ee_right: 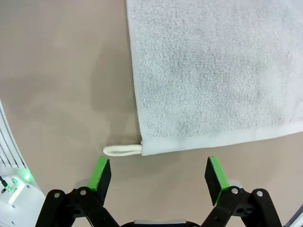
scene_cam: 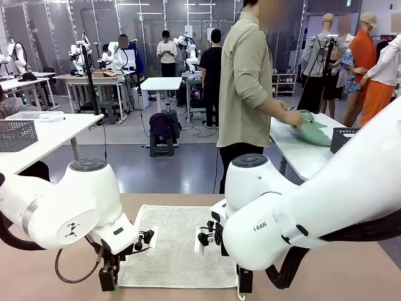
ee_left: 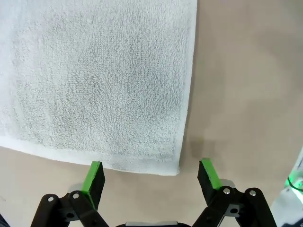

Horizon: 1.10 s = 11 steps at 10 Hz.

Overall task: Fold the towels and place them in the basket.
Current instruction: When a person lays out a Towel with hook on the table, fold it in half twice.

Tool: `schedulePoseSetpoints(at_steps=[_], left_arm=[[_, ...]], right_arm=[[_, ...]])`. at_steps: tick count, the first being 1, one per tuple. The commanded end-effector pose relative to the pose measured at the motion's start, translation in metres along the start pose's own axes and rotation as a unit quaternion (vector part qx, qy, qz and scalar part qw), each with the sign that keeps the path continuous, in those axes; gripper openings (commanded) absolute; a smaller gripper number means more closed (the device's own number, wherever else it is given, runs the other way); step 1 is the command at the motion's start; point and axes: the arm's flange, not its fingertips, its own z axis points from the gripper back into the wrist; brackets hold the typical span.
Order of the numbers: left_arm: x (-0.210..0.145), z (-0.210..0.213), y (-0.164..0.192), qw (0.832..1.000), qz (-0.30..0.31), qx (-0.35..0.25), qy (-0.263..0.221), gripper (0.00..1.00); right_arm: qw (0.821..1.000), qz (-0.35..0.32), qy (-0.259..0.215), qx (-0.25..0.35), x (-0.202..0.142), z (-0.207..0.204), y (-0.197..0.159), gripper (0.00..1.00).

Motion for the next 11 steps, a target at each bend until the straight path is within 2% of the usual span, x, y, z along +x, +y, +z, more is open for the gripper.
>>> schedulePoseSetpoints(at_steps=[1, 7, 8, 9, 11], left_arm=[[0.007, -0.002, -0.002, 1.000, 0.011, 0.016, 0.013, 1.00], [0.003, -0.009, 0.004, 0.999, -0.013, 0.028, 0.009, 1.00], [0.000, -0.010, 0.004, 0.999, -0.023, 0.032, 0.008, 0.94], [0.001, -0.010, 0.005, 0.999, -0.030, 0.032, 0.003, 0.81], [0.000, -0.009, 0.005, 0.999, -0.032, 0.019, -0.003, 0.81]], right_arm=[[1.000, 0.003, 0.007, -0.014, 0.011, -0.013, -0.002, 1.00], [1.000, 0.010, -0.009, -0.021, 0.015, -0.027, -0.011, 1.00], [1.000, 0.010, -0.009, -0.020, 0.015, -0.027, -0.011, 0.80], [1.000, 0.012, -0.009, -0.027, 0.014, -0.027, -0.011, 0.80], [1.000, 0.011, -0.012, -0.025, 0.014, -0.027, -0.011, 0.80]])
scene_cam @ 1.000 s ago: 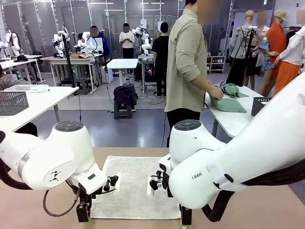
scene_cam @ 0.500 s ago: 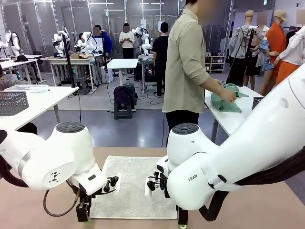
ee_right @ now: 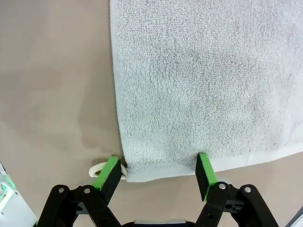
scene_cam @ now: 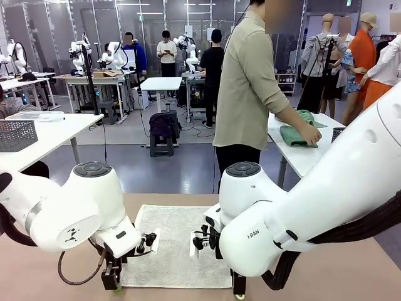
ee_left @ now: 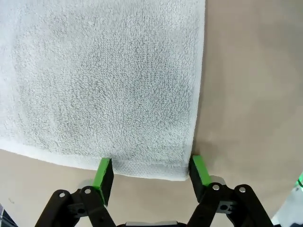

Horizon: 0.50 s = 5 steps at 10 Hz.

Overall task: Fold the towels and place them in the basket.
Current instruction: When a person lays out a Towel with hook on the table, fold it in half twice.

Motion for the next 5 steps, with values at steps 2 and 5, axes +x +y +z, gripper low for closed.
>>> schedulePoseSetpoints(at_steps=[2, 5], left_arm=[[-0.0019, -0.0029, 0.0046, 1.000, -0.017, -0.004, -0.009, 0.72], [0.0026, -0.0025, 0.0071, 1.000, -0.022, -0.018, -0.009, 0.43]], right_arm=[[1.000, -0.006, -0.006, -0.005, -0.0004, -0.0081, -0.0007, 0.60], [1.000, -0.008, -0.010, 0.000, -0.0024, -0.0063, -0.0002, 0.58]])
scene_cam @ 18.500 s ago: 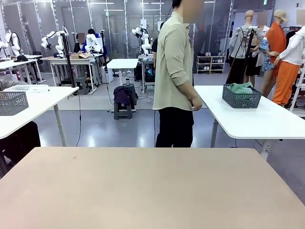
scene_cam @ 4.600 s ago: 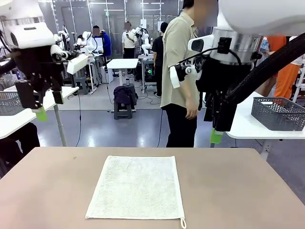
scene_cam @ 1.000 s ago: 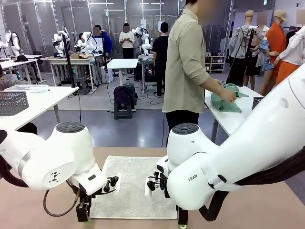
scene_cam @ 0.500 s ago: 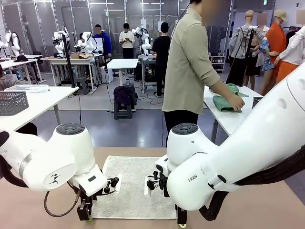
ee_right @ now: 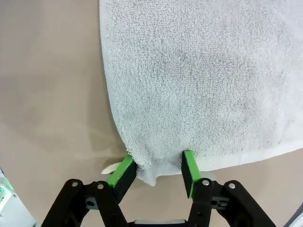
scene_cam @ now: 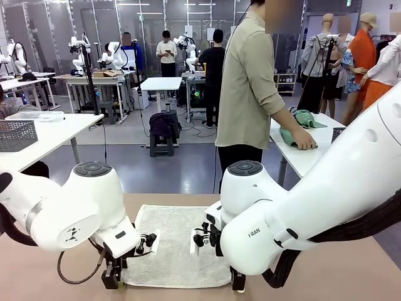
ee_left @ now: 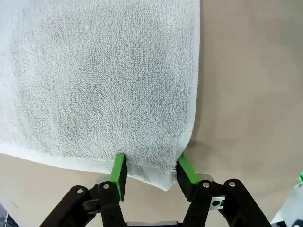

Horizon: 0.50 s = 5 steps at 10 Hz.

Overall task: Fold the towels and place them in the basket.
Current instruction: When a person lays out a Towel with hook on the table, fold it in half twice.

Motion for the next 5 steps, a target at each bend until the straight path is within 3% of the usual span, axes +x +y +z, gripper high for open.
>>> schedulePoseSetpoints(at_steps=[1, 4, 5], left_arm=[[-0.002, -0.001, 0.005, 1.000, -0.007, -0.020, -0.009, 0.34], [0.001, 0.006, 0.004, 0.999, -0.015, -0.035, -0.015, 0.05], [0.003, 0.009, 0.004, 0.999, -0.017, -0.040, -0.015, 0.00]], right_arm=[[1.000, -0.003, -0.003, 0.006, -0.002, -0.007, 0.005, 0.44], [1.000, 0.001, -0.002, 0.012, -0.001, -0.004, 0.006, 0.18], [1.000, 0.001, -0.001, 0.014, 0.000, -0.003, 0.006, 0.25]])
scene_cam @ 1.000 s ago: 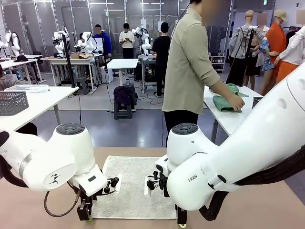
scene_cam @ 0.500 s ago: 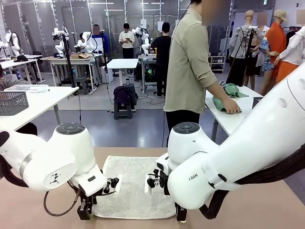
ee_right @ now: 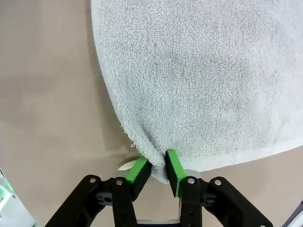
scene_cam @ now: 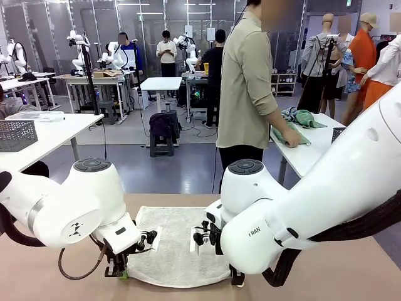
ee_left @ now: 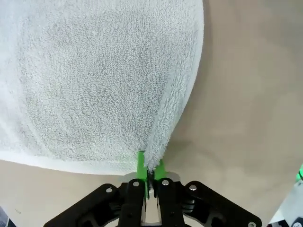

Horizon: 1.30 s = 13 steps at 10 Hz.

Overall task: Fold the towels and place them in the basket.
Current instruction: When a person lays out a Towel with hook on the table, fold it in half twice.

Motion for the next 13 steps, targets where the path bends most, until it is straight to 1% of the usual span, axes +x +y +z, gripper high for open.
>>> schedulePoseSetpoints(at_steps=[1, 2, 3, 4, 5, 6, 8, 9, 10, 13], left_arm=[[0.001, 0.008, -0.002, 0.999, -0.008, -0.032, 0.001, 0.00], [0.000, 0.011, -0.002, 0.999, -0.009, -0.034, 0.002, 0.00], [0.000, 0.013, -0.003, 0.999, -0.009, -0.034, 0.002, 0.00], [-0.001, 0.013, -0.003, 1.000, 0.008, -0.020, 0.009, 0.00], [-0.001, 0.012, -0.005, 1.000, 0.019, -0.011, 0.023, 0.00], [0.001, 0.004, -0.002, 1.000, 0.000, -0.017, 0.005, 0.00], [0.001, 0.004, -0.002, 1.000, 0.000, -0.017, 0.005, 0.00], [0.000, 0.005, -0.002, 1.000, 0.006, -0.016, 0.007, 0.06], [-0.001, 0.013, -0.001, 1.000, -0.003, -0.017, 0.002, 0.06], [-0.005, 0.035, 0.003, 1.000, -0.009, -0.015, 0.003, 0.06]], right_arm=[[1.000, 0.003, 0.001, 0.021, 0.000, -0.004, 0.008, 0.00], [1.000, 0.003, 0.002, 0.022, 0.000, -0.001, 0.008, 0.05], [1.000, 0.006, 0.003, 0.023, 0.000, 0.000, 0.009, 0.00], [1.000, 0.007, 0.009, 0.016, 0.000, 0.000, 0.009, 0.00], [0.999, -0.023, 0.016, 0.016, 0.000, -0.001, 0.006, 0.00], [1.000, 0.001, 0.000, 0.001, 0.001, 0.001, 0.000, 0.00], [1.000, 0.001, 0.000, 0.001, 0.001, 0.001, 0.000, 0.00], [1.000, -0.003, 0.001, 0.001, 0.001, 0.001, 0.000, 0.13], [1.000, 0.017, -0.011, 0.021, 0.002, 0.009, 0.000, 0.13], [0.999, 0.024, -0.004, 0.031, 0.002, 0.031, -0.009, 0.13]])
